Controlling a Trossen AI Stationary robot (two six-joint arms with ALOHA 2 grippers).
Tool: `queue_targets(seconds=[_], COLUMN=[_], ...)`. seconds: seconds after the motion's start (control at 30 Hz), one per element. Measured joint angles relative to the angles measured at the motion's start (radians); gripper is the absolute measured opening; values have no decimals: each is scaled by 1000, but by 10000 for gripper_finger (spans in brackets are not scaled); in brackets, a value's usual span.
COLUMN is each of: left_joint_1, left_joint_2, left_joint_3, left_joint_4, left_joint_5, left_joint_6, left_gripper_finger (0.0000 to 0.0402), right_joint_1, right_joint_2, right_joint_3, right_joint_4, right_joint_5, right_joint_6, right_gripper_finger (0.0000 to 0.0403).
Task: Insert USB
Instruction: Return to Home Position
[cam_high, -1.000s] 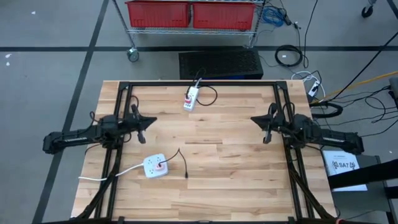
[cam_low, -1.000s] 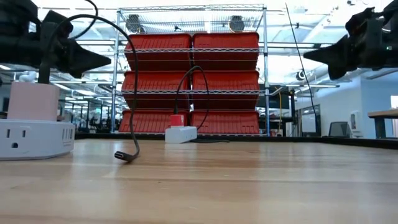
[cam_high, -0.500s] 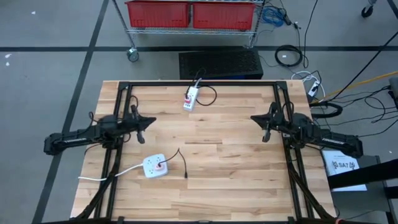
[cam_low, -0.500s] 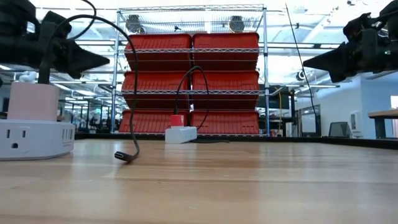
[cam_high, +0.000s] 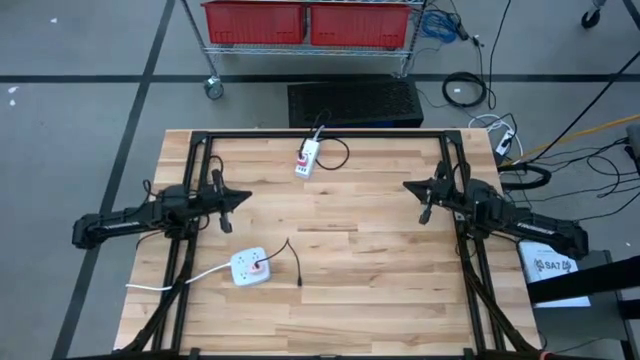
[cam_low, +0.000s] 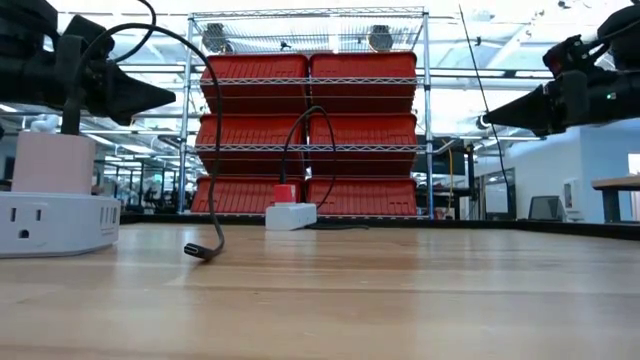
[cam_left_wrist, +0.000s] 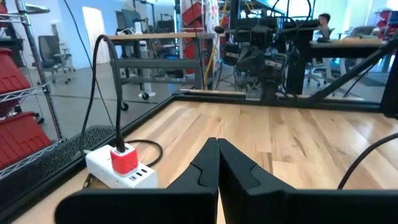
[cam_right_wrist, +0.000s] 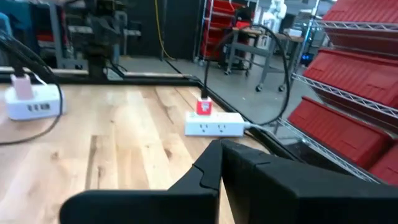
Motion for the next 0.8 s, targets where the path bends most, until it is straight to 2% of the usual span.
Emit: queue_targets(seconds=[0.2, 0.43, 0.8], left_joint_1=[0, 0, 0], left_joint_2=[0, 0, 0], left_joint_3=[0, 0, 0], left_joint_4=[0, 1, 0], left_joint_5=[-1, -2, -3], left_joint_6=[-109, -102, -103], left_gripper_finger=[2, 2, 2], right_joint_1=[0, 0, 0], right_joint_2=[16, 19, 21], right_joint_3=[0, 0, 0], right_joint_4=[1, 1, 15], right_joint_5=[-3, -3, -3], right_joint_6=[21, 216, 160], right_gripper_finger=[0, 0, 0])
